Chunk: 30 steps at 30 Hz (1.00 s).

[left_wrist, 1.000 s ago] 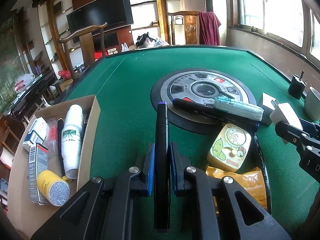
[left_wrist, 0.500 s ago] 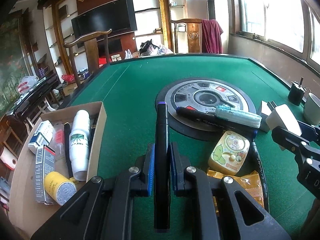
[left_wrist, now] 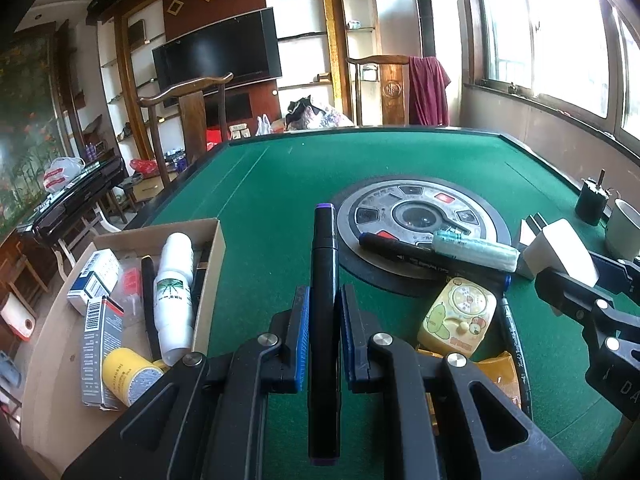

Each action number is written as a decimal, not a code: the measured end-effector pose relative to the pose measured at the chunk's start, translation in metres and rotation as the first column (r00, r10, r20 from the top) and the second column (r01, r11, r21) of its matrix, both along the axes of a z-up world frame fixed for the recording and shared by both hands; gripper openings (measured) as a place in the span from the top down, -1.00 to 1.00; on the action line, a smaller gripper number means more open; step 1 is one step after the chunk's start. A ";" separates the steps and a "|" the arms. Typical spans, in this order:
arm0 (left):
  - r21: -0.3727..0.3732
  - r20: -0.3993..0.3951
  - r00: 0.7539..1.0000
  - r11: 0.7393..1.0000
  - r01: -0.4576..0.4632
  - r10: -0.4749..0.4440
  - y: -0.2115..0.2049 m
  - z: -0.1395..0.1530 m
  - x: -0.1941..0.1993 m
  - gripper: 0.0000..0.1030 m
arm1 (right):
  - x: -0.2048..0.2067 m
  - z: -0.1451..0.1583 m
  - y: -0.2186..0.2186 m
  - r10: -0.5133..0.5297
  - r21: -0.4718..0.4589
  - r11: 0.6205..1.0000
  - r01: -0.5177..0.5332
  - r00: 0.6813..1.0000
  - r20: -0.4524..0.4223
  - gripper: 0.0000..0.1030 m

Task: Organize objects
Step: 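Lift marker and white box and carry both toward the cardboard tray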

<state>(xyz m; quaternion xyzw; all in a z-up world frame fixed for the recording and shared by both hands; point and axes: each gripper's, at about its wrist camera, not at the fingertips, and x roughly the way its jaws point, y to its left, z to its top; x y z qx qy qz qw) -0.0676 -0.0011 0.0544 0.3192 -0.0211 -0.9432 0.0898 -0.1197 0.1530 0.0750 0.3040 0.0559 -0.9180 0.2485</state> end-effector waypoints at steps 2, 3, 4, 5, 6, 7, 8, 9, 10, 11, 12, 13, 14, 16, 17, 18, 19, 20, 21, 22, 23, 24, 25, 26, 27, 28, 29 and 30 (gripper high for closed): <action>0.000 -0.004 1.000 1.000 -0.004 0.004 0.000 0.001 0.001 0.77 | 0.002 0.001 -0.001 0.007 -0.002 1.000 -0.007 1.000 -0.005 0.17; 0.000 -0.006 1.000 1.000 -0.005 0.005 0.000 0.001 0.001 0.77 | 0.002 0.001 -0.001 0.008 -0.002 1.000 -0.008 1.000 -0.007 0.17; -0.002 -0.010 1.000 1.000 -0.007 0.007 0.000 0.001 0.001 0.77 | 0.003 0.001 -0.002 0.010 -0.002 1.000 -0.010 1.000 -0.011 0.17; -0.002 -0.013 1.000 1.000 -0.010 0.010 0.000 0.001 0.001 0.77 | 0.004 0.002 -0.002 0.016 -0.002 1.000 -0.016 1.000 -0.015 0.17; -0.002 -0.018 1.000 1.000 -0.012 0.012 -0.001 0.002 0.002 0.77 | 0.006 0.002 -0.003 0.018 -0.003 1.000 -0.018 1.000 -0.018 0.17; -0.002 -0.022 1.000 1.000 -0.013 0.013 -0.001 0.003 0.003 0.77 | 0.007 0.003 -0.004 0.021 -0.003 1.000 -0.021 1.000 -0.024 0.17; -0.003 -0.028 0.999 1.000 -0.017 0.016 -0.001 0.003 0.003 0.77 | 0.008 0.003 -0.004 0.025 -0.003 1.000 -0.025 0.999 -0.026 0.17; -0.003 -0.031 0.999 1.000 -0.019 0.019 -0.001 0.004 0.004 0.77 | 0.009 0.003 -0.005 0.031 -0.005 1.000 -0.031 0.999 -0.030 0.17; -0.004 -0.035 0.999 1.000 -0.021 0.020 -0.001 0.004 0.005 0.77 | 0.010 0.004 -0.006 0.033 -0.005 0.999 -0.033 0.999 -0.034 0.17; -0.002 -0.037 0.999 1.000 -0.021 0.021 -0.002 0.004 0.005 0.77 | 0.011 0.004 -0.007 0.037 -0.005 0.999 -0.037 0.999 -0.038 0.17; 0.000 -0.039 0.999 1.000 -0.022 0.022 -0.002 0.004 0.006 0.77 | 0.012 0.004 -0.007 0.041 -0.004 0.999 -0.041 0.998 -0.041 0.17; -0.001 -0.042 0.999 1.000 -0.024 0.024 -0.002 0.005 0.006 0.77 | 0.012 0.005 -0.008 0.045 -0.005 0.999 -0.045 0.998 -0.044 0.17; -0.001 -0.045 0.999 1.000 -0.025 0.025 -0.002 0.005 0.007 0.77 | 0.013 0.005 -0.008 0.048 -0.006 0.999 -0.049 0.998 -0.046 0.17; 0.001 -0.049 0.998 1.000 -0.026 0.026 -0.002 0.006 0.008 0.77 | 0.014 0.006 -0.009 0.058 -0.008 0.998 -0.059 0.997 -0.049 0.17; 0.001 -0.050 0.998 1.000 -0.026 0.026 -0.003 0.005 0.008 0.77 | 0.015 0.006 -0.008 0.061 -0.009 0.998 -0.062 0.997 -0.053 0.17; 0.001 -0.051 0.998 1.000 -0.028 0.028 -0.003 0.006 0.009 0.77 | 0.016 0.007 -0.009 0.065 -0.010 0.998 -0.065 0.996 -0.057 0.17; 0.002 -0.053 0.998 1.000 -0.029 0.029 -0.003 0.006 0.009 0.77 | 0.017 0.007 -0.009 0.070 -0.012 0.997 -0.071 0.996 -0.060 0.17; 0.002 -0.057 0.998 1.000 -0.030 0.030 -0.004 0.006 0.010 0.77 | 0.018 0.008 -0.010 0.073 -0.012 0.997 -0.074 0.995 -0.063 0.17; 0.002 -0.058 0.998 1.000 -0.031 0.031 -0.004 0.006 0.010 0.77 | 0.019 0.008 -0.011 0.075 -0.012 0.997 -0.076 0.995 -0.067 0.17; 0.002 -0.062 0.997 0.999 -0.034 0.035 -0.004 0.006 0.011 0.77 | 0.019 0.008 -0.012 0.078 -0.012 0.997 -0.079 0.995 -0.069 0.17; 0.002 -0.067 0.997 0.999 -0.037 0.037 -0.004 0.007 0.011 0.77 | 0.020 0.008 -0.013 0.083 -0.012 0.996 -0.084 0.994 -0.071 0.17; 0.000 -0.072 0.997 0.999 -0.038 0.038 -0.005 0.007 0.012 0.77 | 0.020 0.009 -0.014 0.086 -0.012 0.996 -0.087 0.994 -0.073 0.17; -0.004 -0.077 0.996 0.999 -0.041 0.040 -0.005 0.007 0.013 0.77 | 0.021 0.009 -0.015 0.087 -0.012 0.996 -0.089 0.993 -0.075 0.17; -0.004 -0.080 0.996 0.999 -0.042 0.042 -0.005 0.008 0.013 0.77 | 0.022 0.009 -0.016 0.089 -0.012 0.996 -0.091 0.993 -0.078 0.17; -0.002 -0.084 0.996 0.999 -0.043 0.043 -0.006 0.008 0.014 0.77 | 0.023 0.009 -0.016 0.093 -0.013 0.996 -0.094 0.992 -0.081 0.17; -0.001 -0.089 0.995 0.999 -0.044 0.044 -0.006 0.009 0.015 0.77 | 0.023 0.010 -0.016 0.095 -0.014 0.995 -0.096 0.992 -0.084 0.17; 0.000 -0.092 0.995 0.999 -0.047 0.046 -0.006 0.009 0.016 0.77 | 0.024 0.010 -0.016 0.094 -0.014 0.995 -0.096 0.992 -0.086 0.17; 0.002 -0.096 0.994 0.999 -0.049 0.049 -0.007 0.010 0.017 0.77 | 0.024 0.009 -0.017 0.094 -0.013 0.995 -0.096 0.992 -0.087 0.17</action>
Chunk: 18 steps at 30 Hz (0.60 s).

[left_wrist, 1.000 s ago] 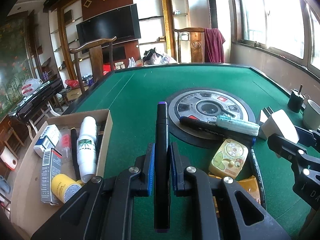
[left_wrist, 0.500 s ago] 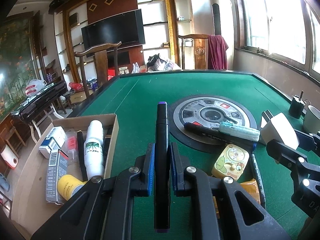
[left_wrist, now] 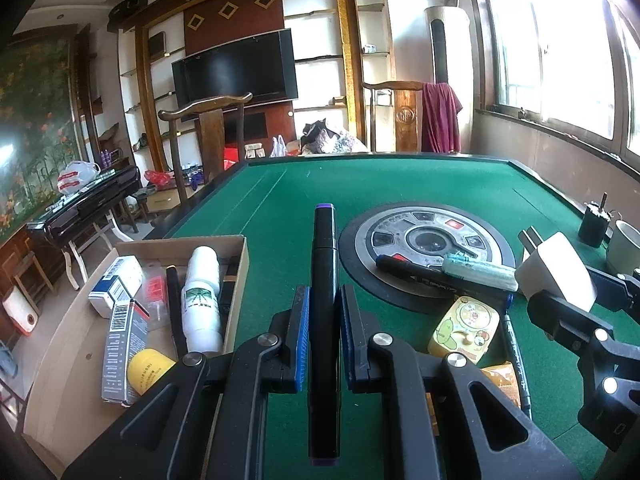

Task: Organize objects
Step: 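Lift marker and white box and carry both toward the cardboard tray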

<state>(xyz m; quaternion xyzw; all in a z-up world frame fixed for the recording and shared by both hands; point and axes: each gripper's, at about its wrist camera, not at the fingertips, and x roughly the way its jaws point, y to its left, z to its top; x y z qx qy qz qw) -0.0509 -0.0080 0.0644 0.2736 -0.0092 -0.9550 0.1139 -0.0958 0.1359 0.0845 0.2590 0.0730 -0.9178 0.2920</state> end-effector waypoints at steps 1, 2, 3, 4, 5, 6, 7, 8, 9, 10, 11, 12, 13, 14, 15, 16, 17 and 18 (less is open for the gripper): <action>0.004 -0.004 1.000 1.000 0.000 0.000 -0.001 0.001 0.001 0.77 | 0.000 0.000 0.000 0.000 -0.001 1.000 0.000 1.000 -0.001 0.17; 0.008 -0.008 1.000 1.000 -0.003 0.003 -0.002 0.001 0.001 0.77 | 0.000 0.000 -0.001 0.000 -0.001 1.000 0.000 1.000 -0.001 0.17; 0.010 -0.014 1.000 1.000 -0.006 0.006 -0.002 0.002 0.002 0.77 | 0.001 0.000 -0.001 0.000 0.000 1.000 0.000 1.000 -0.001 0.17; 0.012 -0.020 1.000 1.000 -0.007 0.007 -0.003 0.002 0.003 0.77 | 0.001 -0.001 -0.001 0.000 0.001 1.000 0.000 1.000 0.003 0.17; 0.014 -0.024 1.000 1.000 -0.008 0.008 -0.004 0.003 0.003 0.77 | 0.000 -0.001 -0.001 0.001 -0.002 1.000 -0.001 1.000 0.008 0.17; 0.015 -0.027 1.000 1.000 -0.010 0.011 -0.005 0.004 0.004 0.77 | 0.000 -0.002 -0.002 0.002 -0.004 1.000 -0.002 1.000 0.011 0.17; 0.016 -0.033 0.999 1.000 -0.013 0.013 -0.006 0.004 0.005 0.77 | 0.001 -0.001 -0.003 0.001 -0.006 1.000 -0.001 1.000 0.013 0.17; 0.019 -0.038 0.999 1.000 -0.014 0.015 -0.006 0.005 0.005 0.77 | 0.002 0.000 -0.003 -0.001 -0.009 1.000 0.001 1.000 0.014 0.17; 0.023 -0.042 0.999 1.000 -0.014 0.015 -0.007 0.005 0.006 0.77 | 0.004 0.000 -0.004 -0.002 -0.015 1.000 0.002 1.000 0.016 0.17; 0.025 -0.045 0.999 1.000 -0.014 0.015 -0.007 0.006 0.007 0.77 | 0.005 0.001 -0.004 -0.002 -0.024 1.000 0.002 1.000 0.021 0.17; 0.028 -0.046 0.999 0.999 -0.016 0.017 -0.008 0.006 0.008 0.77 | 0.006 0.002 -0.004 -0.004 -0.030 1.000 0.005 1.000 0.026 0.17; 0.031 -0.046 0.999 0.999 -0.016 0.017 -0.008 0.006 0.009 0.77 | 0.007 0.002 -0.004 -0.011 -0.038 0.999 0.012 0.999 0.033 0.17; 0.039 -0.049 0.999 0.999 -0.014 0.016 -0.010 0.008 0.011 0.77 | 0.008 0.002 -0.004 -0.015 -0.048 0.999 0.017 0.999 0.044 0.17; 0.042 -0.053 0.998 0.999 -0.014 0.016 -0.010 0.009 0.011 0.77 | 0.008 0.003 -0.005 -0.013 -0.052 0.999 0.016 0.999 0.048 0.17; 0.041 -0.059 0.998 0.999 -0.016 0.018 -0.010 0.010 0.013 0.77 | 0.011 0.003 -0.006 -0.014 -0.057 0.998 0.017 0.999 0.050 0.17; 0.041 -0.062 0.998 0.999 -0.014 0.017 -0.011 0.011 0.015 0.77 | 0.012 0.004 -0.007 -0.016 -0.061 0.998 0.019 0.999 0.052 0.17; 0.045 -0.064 0.998 0.999 -0.012 0.014 -0.011 0.012 0.016 0.77 | 0.014 0.004 -0.008 -0.013 -0.067 0.998 0.017 0.998 0.057 0.17; 0.050 -0.066 0.998 0.999 -0.009 0.012 -0.012 0.014 0.018 0.77 | 0.015 0.005 -0.009 -0.008 -0.074 0.997 0.013 0.998 0.065 0.17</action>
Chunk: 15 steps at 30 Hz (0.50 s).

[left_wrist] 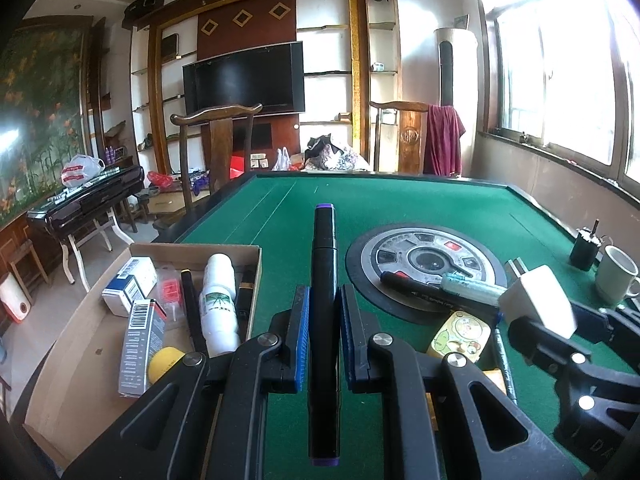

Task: Organize objects
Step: 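Lift marker and white box and carry both toward the cardboard tray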

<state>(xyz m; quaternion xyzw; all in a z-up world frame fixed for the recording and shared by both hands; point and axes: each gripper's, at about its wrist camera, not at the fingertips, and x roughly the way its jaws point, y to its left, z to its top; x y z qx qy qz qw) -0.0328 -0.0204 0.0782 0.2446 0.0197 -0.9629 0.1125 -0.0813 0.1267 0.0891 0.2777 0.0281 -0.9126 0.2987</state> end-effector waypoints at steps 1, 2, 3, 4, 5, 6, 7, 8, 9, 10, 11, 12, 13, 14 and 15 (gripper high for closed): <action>0.002 0.000 1.000 1.000 0.003 -0.003 -0.001 0.001 0.002 0.77 | 0.001 0.000 -0.001 0.004 -0.007 1.000 -0.004 1.000 0.006 0.17; 0.003 0.002 1.000 1.000 0.005 -0.005 -0.002 0.002 0.003 0.77 | 0.002 0.001 -0.004 0.007 -0.011 1.000 -0.007 1.000 0.012 0.17; 0.009 0.002 1.000 1.000 0.007 -0.007 -0.003 0.003 0.005 0.77 | 0.002 0.001 -0.005 0.010 -0.012 1.000 -0.010 1.000 0.017 0.17; 0.016 0.004 1.000 1.000 0.007 -0.007 -0.006 0.004 0.007 0.77 | 0.003 0.001 -0.009 0.018 -0.015 1.000 -0.018 0.999 0.027 0.17; 0.023 0.004 1.000 1.000 0.007 -0.007 -0.009 0.005 0.010 0.77 | 0.003 0.001 -0.011 0.023 -0.017 1.000 -0.023 0.999 0.034 0.16; 0.033 0.006 1.000 0.999 0.007 -0.007 -0.014 0.006 0.013 0.76 | 0.004 0.001 -0.015 0.030 -0.017 0.999 -0.029 0.999 0.041 0.16; 0.045 0.006 1.000 0.999 0.003 -0.004 -0.019 0.007 0.016 0.76 | 0.005 0.001 -0.019 0.036 -0.017 0.999 -0.035 0.998 0.047 0.16; 0.053 0.009 1.000 0.999 0.001 -0.001 -0.023 0.008 0.018 0.76 | 0.008 0.000 -0.023 0.043 -0.019 0.999 -0.042 0.998 0.052 0.16; 0.057 0.014 1.000 0.998 -0.001 0.000 -0.027 0.009 0.020 0.77 | 0.009 0.001 -0.027 0.053 -0.021 0.998 -0.052 0.997 0.057 0.16; 0.067 0.018 1.000 0.998 -0.004 0.003 -0.032 0.010 0.022 0.76 | 0.011 0.001 -0.031 0.065 -0.022 0.998 -0.063 0.996 0.062 0.16; 0.081 0.018 1.000 0.997 -0.008 0.006 -0.037 0.011 0.026 0.76 | 0.014 0.001 -0.037 0.076 -0.020 0.997 -0.074 0.995 0.066 0.16; 0.091 0.022 1.000 0.996 -0.009 0.007 -0.043 0.013 0.030 0.76 | 0.015 0.002 -0.040 0.083 -0.019 0.996 -0.081 0.994 0.068 0.16; 0.096 0.027 1.000 0.995 -0.010 0.007 -0.049 0.014 0.032 0.76 | 0.018 0.003 -0.046 0.092 -0.019 0.996 -0.091 0.993 0.074 0.16; 0.106 0.030 0.999 0.994 -0.015 0.012 -0.056 0.016 0.036 0.76 | 0.019 0.004 -0.051 0.103 -0.022 0.995 -0.102 0.991 0.083 0.16; 0.118 0.033 0.999 0.993 -0.016 0.012 -0.059 0.016 0.039 0.75 | 0.020 0.005 -0.056 0.116 -0.026 0.993 -0.114 0.989 0.094 0.16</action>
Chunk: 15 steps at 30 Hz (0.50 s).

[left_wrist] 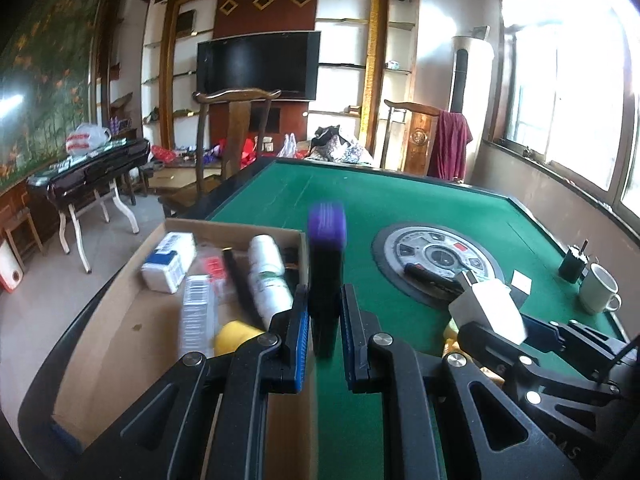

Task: Organize objects
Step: 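Lift marker and white box and carry both toward the cardboard tray, then lower marker and white box into the tray and open both tools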

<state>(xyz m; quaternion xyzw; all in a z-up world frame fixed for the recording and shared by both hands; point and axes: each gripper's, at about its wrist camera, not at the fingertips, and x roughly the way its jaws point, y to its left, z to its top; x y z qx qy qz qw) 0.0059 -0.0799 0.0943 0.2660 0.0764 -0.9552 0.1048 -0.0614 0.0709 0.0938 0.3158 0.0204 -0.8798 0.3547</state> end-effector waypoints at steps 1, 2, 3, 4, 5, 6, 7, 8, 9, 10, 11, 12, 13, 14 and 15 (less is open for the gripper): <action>0.026 0.006 1.000 1.000 0.007 -0.007 -0.009 0.001 0.004 0.73 | 0.001 0.001 -0.005 0.013 -0.003 1.000 -0.013 1.000 0.012 0.16; 0.046 0.017 1.000 0.999 0.015 -0.015 -0.015 0.000 0.007 0.72 | 0.002 0.002 -0.011 0.027 -0.006 1.000 -0.027 0.999 0.023 0.16; 0.080 0.030 0.999 0.997 0.020 -0.023 -0.025 0.000 0.010 0.70 | 0.002 0.003 -0.016 0.042 -0.006 0.999 -0.042 0.999 0.033 0.16; 0.106 0.037 0.999 0.994 0.022 -0.026 -0.033 0.000 0.013 0.68 | 0.004 0.004 -0.023 0.060 -0.005 0.998 -0.059 0.997 0.046 0.16; 0.127 0.045 0.998 0.991 0.027 -0.033 -0.039 0.000 0.015 0.67 | 0.005 0.004 -0.031 0.080 -0.007 0.997 -0.080 0.995 0.061 0.16; 0.154 0.054 0.997 0.987 0.039 -0.047 -0.046 -0.001 0.016 0.66 | 0.006 0.003 -0.035 0.092 -0.008 0.996 -0.092 0.993 0.069 0.16; 0.196 0.054 0.997 0.979 0.051 -0.063 -0.055 -0.001 0.019 0.66 | 0.008 0.003 -0.042 0.110 -0.008 0.994 -0.110 0.991 0.078 0.16; 0.229 0.049 0.996 0.972 0.056 -0.069 -0.063 -0.002 0.022 0.67 | 0.012 0.003 -0.048 0.125 -0.006 0.992 -0.125 0.989 0.081 0.16; 0.252 0.041 0.996 0.966 0.061 -0.073 -0.070 -0.002 0.024 0.67 | 0.014 0.003 -0.054 0.134 -0.002 0.991 -0.134 0.988 0.077 0.16; 0.281 0.019 0.995 0.956 0.084 -0.094 -0.077 -0.003 0.027 0.69 | 0.018 0.003 -0.060 0.139 0.001 0.990 -0.140 0.988 0.069 0.16; 0.299 0.008 0.995 0.950 0.093 -0.100 -0.082 -0.004 0.028 0.70 | 0.021 0.002 -0.063 0.145 0.004 0.989 -0.145 0.987 0.065 0.16; 0.310 0.008 0.995 0.946 0.092 -0.099 -0.086 -0.006 0.029 0.76 | 0.022 0.002 -0.066 0.151 0.005 0.988 -0.151 0.986 0.065 0.16; 0.323 0.010 0.995 0.942 0.094 -0.102 -0.091 -0.008 0.029 0.76 | 0.023 0.000 -0.069 0.154 0.008 0.988 -0.155 0.986 0.068 0.16; 0.337 0.012 0.995 0.937 0.093 -0.103 -0.095 -0.009 0.030 0.77 | 0.023 0.000 -0.070 0.155 0.010 0.988 -0.156 0.985 0.070 0.16; 0.362 0.014 0.994 0.927 0.094 -0.107 -0.101 -0.012 0.030 0.77 | 0.024 -0.002 -0.074 0.161 0.016 0.987 -0.162 0.984 0.074 0.16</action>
